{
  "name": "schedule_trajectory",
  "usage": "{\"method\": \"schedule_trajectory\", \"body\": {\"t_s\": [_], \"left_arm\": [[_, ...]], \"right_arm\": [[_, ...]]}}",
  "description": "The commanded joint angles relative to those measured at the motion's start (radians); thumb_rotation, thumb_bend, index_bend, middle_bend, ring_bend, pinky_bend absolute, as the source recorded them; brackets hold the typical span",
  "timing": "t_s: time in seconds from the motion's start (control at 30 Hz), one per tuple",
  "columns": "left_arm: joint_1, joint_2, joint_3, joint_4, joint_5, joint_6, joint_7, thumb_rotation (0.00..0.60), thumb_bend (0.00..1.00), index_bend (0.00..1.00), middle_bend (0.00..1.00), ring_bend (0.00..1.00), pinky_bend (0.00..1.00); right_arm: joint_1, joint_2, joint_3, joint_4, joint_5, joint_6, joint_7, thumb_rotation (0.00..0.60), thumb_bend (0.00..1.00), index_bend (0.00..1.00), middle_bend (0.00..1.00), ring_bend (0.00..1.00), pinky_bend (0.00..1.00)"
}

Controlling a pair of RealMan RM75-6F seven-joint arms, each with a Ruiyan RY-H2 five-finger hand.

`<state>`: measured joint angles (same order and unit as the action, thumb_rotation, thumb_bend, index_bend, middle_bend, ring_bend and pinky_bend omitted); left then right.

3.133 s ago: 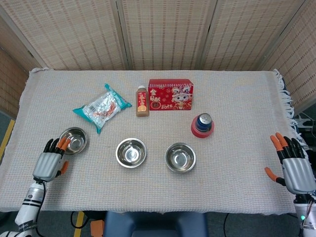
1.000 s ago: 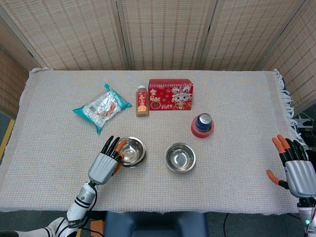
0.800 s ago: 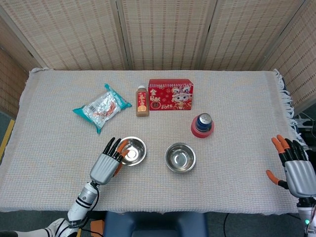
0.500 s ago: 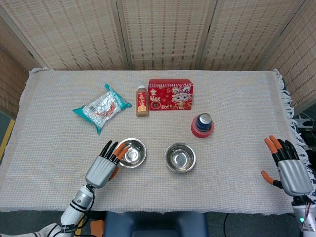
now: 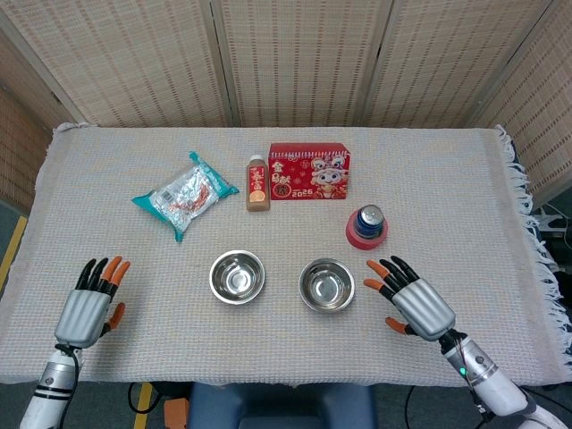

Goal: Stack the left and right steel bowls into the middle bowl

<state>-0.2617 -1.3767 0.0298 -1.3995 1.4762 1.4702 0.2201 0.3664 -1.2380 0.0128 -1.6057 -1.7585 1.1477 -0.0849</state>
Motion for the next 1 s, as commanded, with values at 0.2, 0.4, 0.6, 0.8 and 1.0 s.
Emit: {"method": "schedule_trajectory", "body": {"t_s": [0.2, 0.4, 0.6, 0.8, 1.0], "left_arm": [[0.057, 0.063, -0.034, 0.033, -0.029, 0.043, -0.117, 0.6, 0.45, 0.0, 0.0, 0.0, 0.04], [0.071, 0.079, -0.049, 0.021, -0.025, 0.056, -0.137, 0.6, 0.44, 0.0, 0.0, 0.0, 0.04], [0.081, 0.099, -0.059, 0.01, -0.035, 0.041, -0.15, 0.6, 0.44, 0.0, 0.0, 0.0, 0.04], [0.088, 0.116, -0.065, -0.009, -0.044, 0.022, -0.151, 0.6, 0.44, 0.0, 0.0, 0.0, 0.04], [0.094, 0.127, -0.074, -0.021, -0.053, 0.012, -0.162, 0.6, 0.44, 0.0, 0.0, 0.0, 0.04]], "right_arm": [[0.099, -0.21, 0.022, 0.147, 0.057, -0.142, -0.085, 0.6, 0.15, 0.39, 0.0, 0.0, 0.0], [0.14, -0.324, 0.043, 0.262, 0.086, -0.156, -0.108, 0.6, 0.17, 0.42, 0.0, 0.0, 0.0], [0.169, -0.393, 0.047, 0.329, 0.104, -0.153, -0.107, 0.6, 0.3, 0.55, 0.0, 0.0, 0.0], [0.169, -0.397, 0.042, 0.327, 0.057, -0.044, -0.056, 0.6, 0.42, 0.71, 0.04, 0.0, 0.0], [0.19, -0.392, 0.075, 0.263, 0.033, 0.024, -0.089, 0.6, 0.42, 0.72, 0.05, 0.0, 0.0]]}}
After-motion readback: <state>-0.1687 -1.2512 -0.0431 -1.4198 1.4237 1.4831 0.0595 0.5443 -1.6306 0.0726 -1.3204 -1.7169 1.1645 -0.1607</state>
